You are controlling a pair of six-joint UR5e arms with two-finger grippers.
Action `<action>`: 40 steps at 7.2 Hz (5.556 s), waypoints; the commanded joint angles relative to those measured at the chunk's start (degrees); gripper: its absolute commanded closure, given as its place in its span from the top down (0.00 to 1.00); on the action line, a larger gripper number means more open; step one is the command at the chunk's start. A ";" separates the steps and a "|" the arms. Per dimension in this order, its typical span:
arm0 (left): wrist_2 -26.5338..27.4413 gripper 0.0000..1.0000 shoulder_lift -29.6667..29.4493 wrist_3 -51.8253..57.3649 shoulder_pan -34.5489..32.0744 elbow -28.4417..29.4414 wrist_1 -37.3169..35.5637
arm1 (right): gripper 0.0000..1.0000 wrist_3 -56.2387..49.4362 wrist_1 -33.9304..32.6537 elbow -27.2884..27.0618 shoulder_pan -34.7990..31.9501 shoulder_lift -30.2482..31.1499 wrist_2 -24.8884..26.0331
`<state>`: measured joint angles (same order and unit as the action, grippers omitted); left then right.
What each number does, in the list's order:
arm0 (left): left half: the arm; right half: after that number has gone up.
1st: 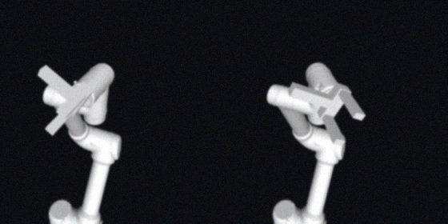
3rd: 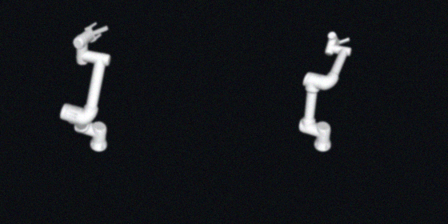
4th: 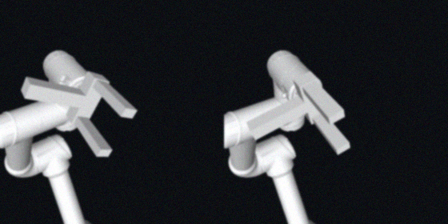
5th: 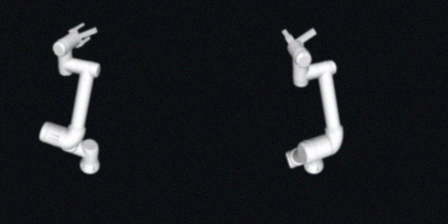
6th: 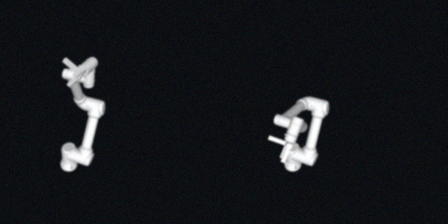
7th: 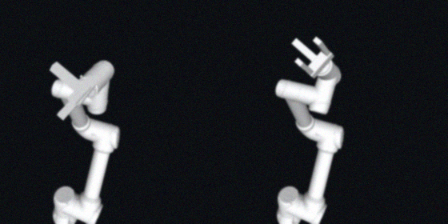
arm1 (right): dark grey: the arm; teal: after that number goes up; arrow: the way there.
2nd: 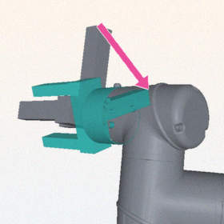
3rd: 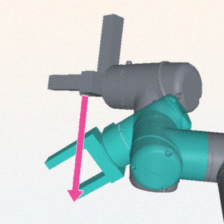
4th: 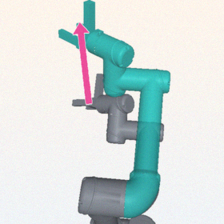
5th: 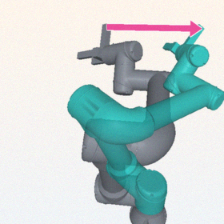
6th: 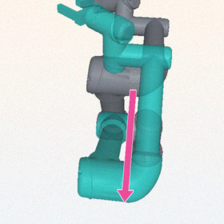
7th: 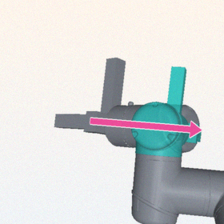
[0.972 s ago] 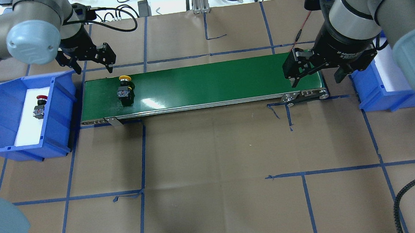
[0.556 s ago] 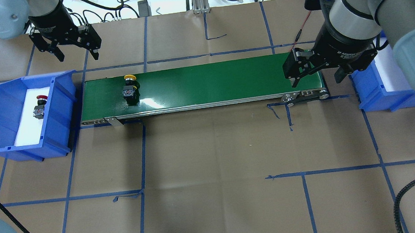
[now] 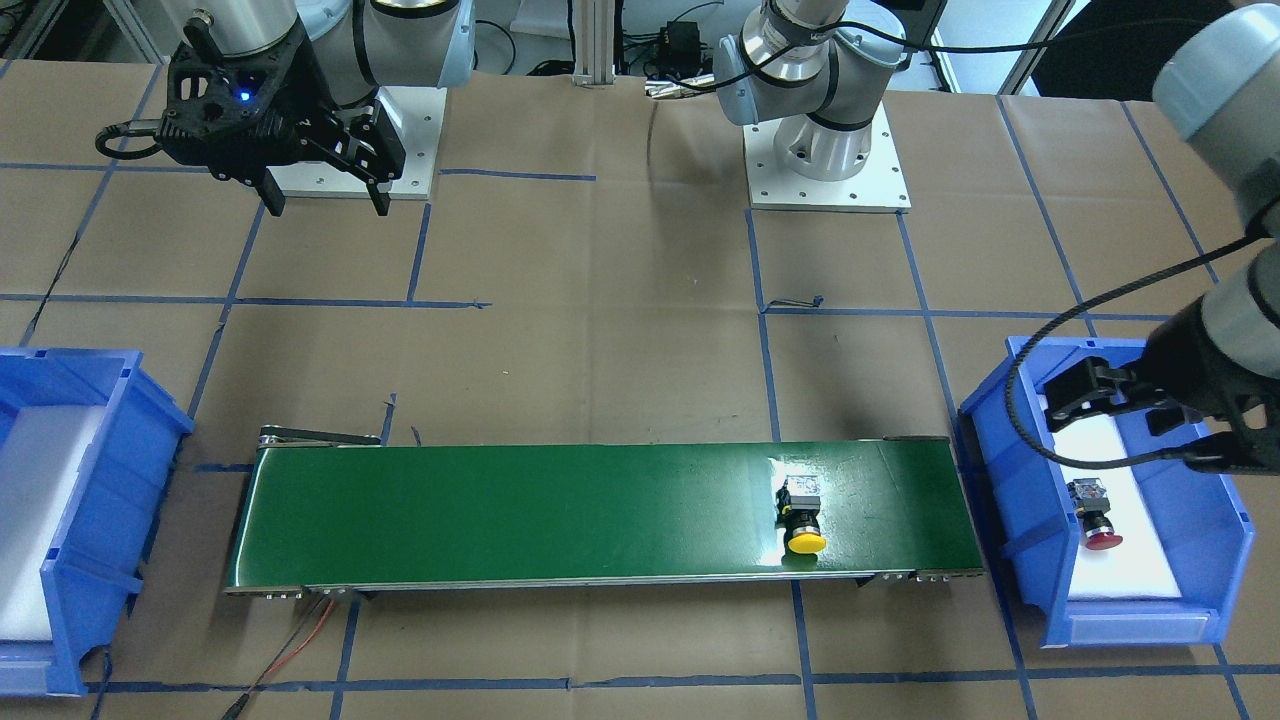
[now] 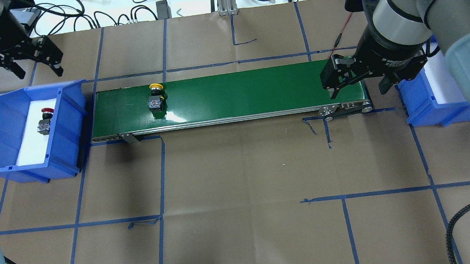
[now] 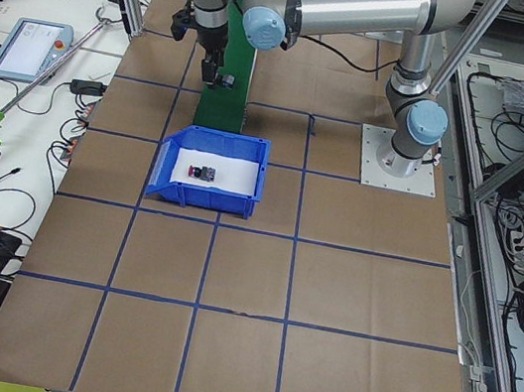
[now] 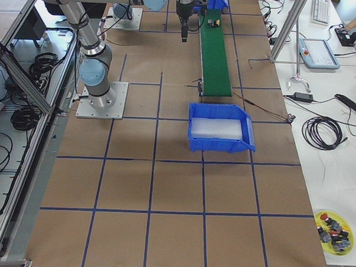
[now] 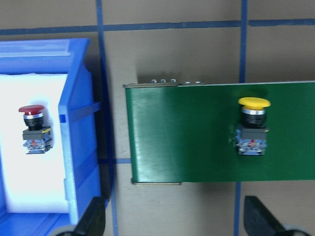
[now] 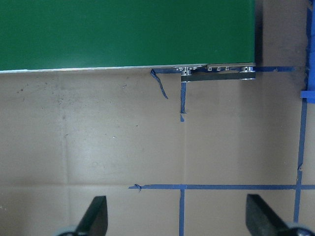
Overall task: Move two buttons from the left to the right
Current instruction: 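Return the left gripper to the bin and grasp the red button, then lift the red button and carry it onto the green conveyor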
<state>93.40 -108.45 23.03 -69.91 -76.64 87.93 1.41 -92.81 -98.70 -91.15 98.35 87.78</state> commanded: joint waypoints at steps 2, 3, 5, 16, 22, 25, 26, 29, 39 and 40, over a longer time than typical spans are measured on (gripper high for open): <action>0.03 1.00 -1.67 9.22 9.52 0.17 -1.01 | 1.00 0.00 0.00 0.00 -0.08 0.00 -0.06; 0.03 1.00 -1.85 9.22 9.79 0.09 -1.18 | 1.00 0.09 0.00 0.00 -0.08 0.09 0.02; -0.24 1.00 -4.48 9.40 9.79 -0.70 -4.69 | 1.00 0.09 0.00 0.00 -0.08 0.09 0.02; -1.99 0.99 -15.11 9.14 10.23 -10.64 -25.53 | 1.00 0.00 0.09 0.00 -0.16 0.09 0.20; -1.73 0.52 -14.95 7.03 10.58 -10.11 -25.09 | 1.00 -0.09 0.00 0.00 -0.25 -0.09 0.11; -1.73 0.20 -14.60 7.03 10.24 -9.06 -24.48 | 1.00 -0.09 0.00 0.00 -0.16 -0.09 0.02; -1.73 0.17 -14.25 7.37 10.23 -8.71 -24.21 | 1.00 0.00 0.00 -0.09 -0.25 -0.09 -0.06; -1.73 0.09 -9.35 7.55 10.06 -8.44 -20.80 | 1.00 -0.09 0.17 -0.61 -0.25 -0.09 -0.07; -1.38 0.09 -2.64 -10.97 -10.57 -2.98 -4.61 | 1.00 -0.09 -0.62 -1.76 -0.25 0.00 -0.24; -1.55 0.09 -2.21 -11.17 -10.95 -6.21 -5.39 | 1.00 -0.17 -0.70 -1.76 -0.25 0.00 -0.24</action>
<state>92.00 -110.78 13.28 -79.31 -79.94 83.21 1.28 -93.43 -100.45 -91.41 98.35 87.54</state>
